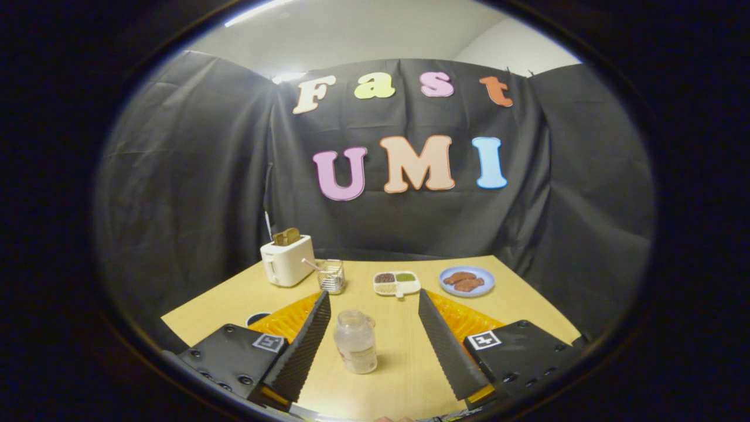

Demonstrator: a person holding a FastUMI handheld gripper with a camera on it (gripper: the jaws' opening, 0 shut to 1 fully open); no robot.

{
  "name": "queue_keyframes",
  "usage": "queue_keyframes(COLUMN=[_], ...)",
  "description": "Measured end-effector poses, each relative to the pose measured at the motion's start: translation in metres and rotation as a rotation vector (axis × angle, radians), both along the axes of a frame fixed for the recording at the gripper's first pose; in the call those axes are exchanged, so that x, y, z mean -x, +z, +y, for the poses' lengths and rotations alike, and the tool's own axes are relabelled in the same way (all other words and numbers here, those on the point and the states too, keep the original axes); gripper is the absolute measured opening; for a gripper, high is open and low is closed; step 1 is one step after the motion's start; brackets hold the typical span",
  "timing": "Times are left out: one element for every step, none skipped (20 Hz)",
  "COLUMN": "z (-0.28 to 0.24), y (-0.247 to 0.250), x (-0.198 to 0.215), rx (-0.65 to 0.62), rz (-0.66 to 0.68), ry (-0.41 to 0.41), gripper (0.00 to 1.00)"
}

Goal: Take the bottle from table, then pour the juice into the cup, finally place the bottle on the coaster

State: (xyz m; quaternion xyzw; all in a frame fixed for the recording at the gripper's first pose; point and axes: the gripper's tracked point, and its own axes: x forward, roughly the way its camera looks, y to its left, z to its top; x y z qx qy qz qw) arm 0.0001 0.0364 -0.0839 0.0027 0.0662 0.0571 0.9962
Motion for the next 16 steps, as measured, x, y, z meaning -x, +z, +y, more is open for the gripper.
queue_keyframes(z=[0.003,0.006,0.009,0.012,0.014,0.015,0.017,0.019,0.020,0.021,0.023,0.025,0.026,0.027,0.028,0.028], y=[-0.009,-0.017,-0.026,-0.033,-0.039,-0.049,-0.062,-0.071,-0.076,-0.082,-0.091,-0.098,-0.108,-0.118,-0.126,-0.133], x=[0.000,0.000,-0.001,-0.001,-0.002,-0.004,-0.006,-0.007,-0.008,-0.010,-0.013,-0.017,-0.020,-0.024,-0.027,-0.030], rx=[-0.005,-0.008,-0.010,-0.013,-0.015,-0.016,-0.016,-0.015,-0.017,-0.018,-0.020,-0.024,-0.030,-0.042,-0.058,-0.072], rz=[0.014,0.029,0.039,0.046,0.053,0.072,0.100,0.121,0.132,0.142,0.154,0.165,0.182,0.204,0.220,0.234], ry=[0.006,0.015,0.023,0.031,0.036,0.038,0.044,0.048,0.053,0.056,0.060,0.062,0.060,0.058,0.054,0.047], gripper=[0.97,0.97,0.97,0.97,0.97,0.97,0.97,0.97,0.97,0.97,0.97,0.97,0.97,0.97,0.97,0.97])
